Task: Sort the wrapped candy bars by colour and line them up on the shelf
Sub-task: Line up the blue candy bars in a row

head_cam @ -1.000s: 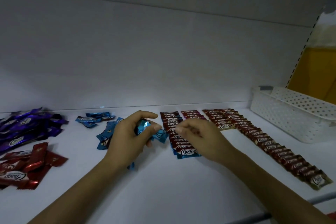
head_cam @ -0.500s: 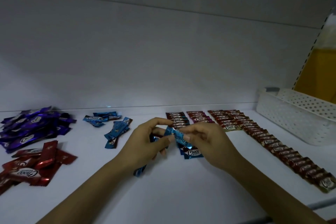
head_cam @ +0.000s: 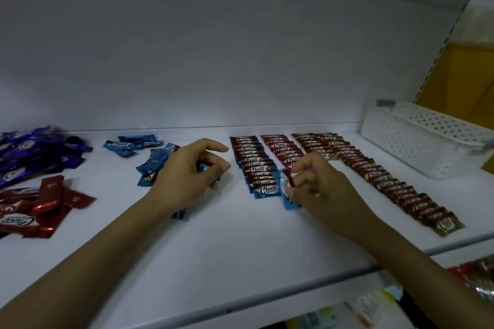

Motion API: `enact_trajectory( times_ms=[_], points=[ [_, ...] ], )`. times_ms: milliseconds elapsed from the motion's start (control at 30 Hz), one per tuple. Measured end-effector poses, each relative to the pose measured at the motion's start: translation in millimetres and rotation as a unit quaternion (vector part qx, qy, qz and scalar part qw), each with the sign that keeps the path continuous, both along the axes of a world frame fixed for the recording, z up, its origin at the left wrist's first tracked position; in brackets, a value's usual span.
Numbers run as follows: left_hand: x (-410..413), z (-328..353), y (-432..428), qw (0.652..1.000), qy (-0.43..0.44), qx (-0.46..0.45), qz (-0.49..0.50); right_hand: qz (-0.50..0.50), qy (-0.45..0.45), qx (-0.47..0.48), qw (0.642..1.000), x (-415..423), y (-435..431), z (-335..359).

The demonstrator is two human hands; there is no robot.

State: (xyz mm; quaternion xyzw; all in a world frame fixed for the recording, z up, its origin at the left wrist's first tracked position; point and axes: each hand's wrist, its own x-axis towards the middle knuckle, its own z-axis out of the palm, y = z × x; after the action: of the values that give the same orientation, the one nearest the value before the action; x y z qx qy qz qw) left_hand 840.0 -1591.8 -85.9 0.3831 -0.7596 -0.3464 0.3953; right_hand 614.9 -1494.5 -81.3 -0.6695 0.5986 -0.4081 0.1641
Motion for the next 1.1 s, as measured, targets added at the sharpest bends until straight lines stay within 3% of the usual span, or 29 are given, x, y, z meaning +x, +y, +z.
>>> enact_trajectory(
  times_ms=[167, 567, 767, 900, 967, 1033, 1100],
  points=[
    [-3.5, -10.0, -0.6, 0.996, -0.078, -0.010, -0.047, 0.017, 0.105, 0.038, 0.994, -5.7, -11.0, 1.8],
    [-2.3, -12.1, -2.6, 0.994, -0.093, -0.036, -0.054, -0.001, 0.336, -0.023, 0.942, -0.2, -28.8, -2.0],
    [-2.8, -10.2, -1.8, 0.995, -0.086, -0.033, -0.033, -0.006, 0.338, -0.035, 0.941, 1.3, -29.1, -7.3],
    [-2.8, -7.6, 0.1, 0.995, -0.082, -0.043, -0.023, -0.029, 0.288, -0.029, 0.957, 1.3, -29.2, -12.5],
    [-3.2, -5.1, 0.7, 0.999, -0.030, -0.018, -0.022, -0.042, 0.256, -0.035, 0.965, 2.5, -28.7, -13.2],
    [-5.7, 0.8, 0.1, 0.990, 0.114, 0.082, -0.006, -0.039, 0.187, -0.052, 0.980, 8.4, -26.4, -10.8],
    [-8.3, 8.6, -1.0, 0.940, 0.276, 0.201, 0.014, 0.016, 0.045, -0.038, 0.998, 26.7, -19.2, -5.1]
  ],
)
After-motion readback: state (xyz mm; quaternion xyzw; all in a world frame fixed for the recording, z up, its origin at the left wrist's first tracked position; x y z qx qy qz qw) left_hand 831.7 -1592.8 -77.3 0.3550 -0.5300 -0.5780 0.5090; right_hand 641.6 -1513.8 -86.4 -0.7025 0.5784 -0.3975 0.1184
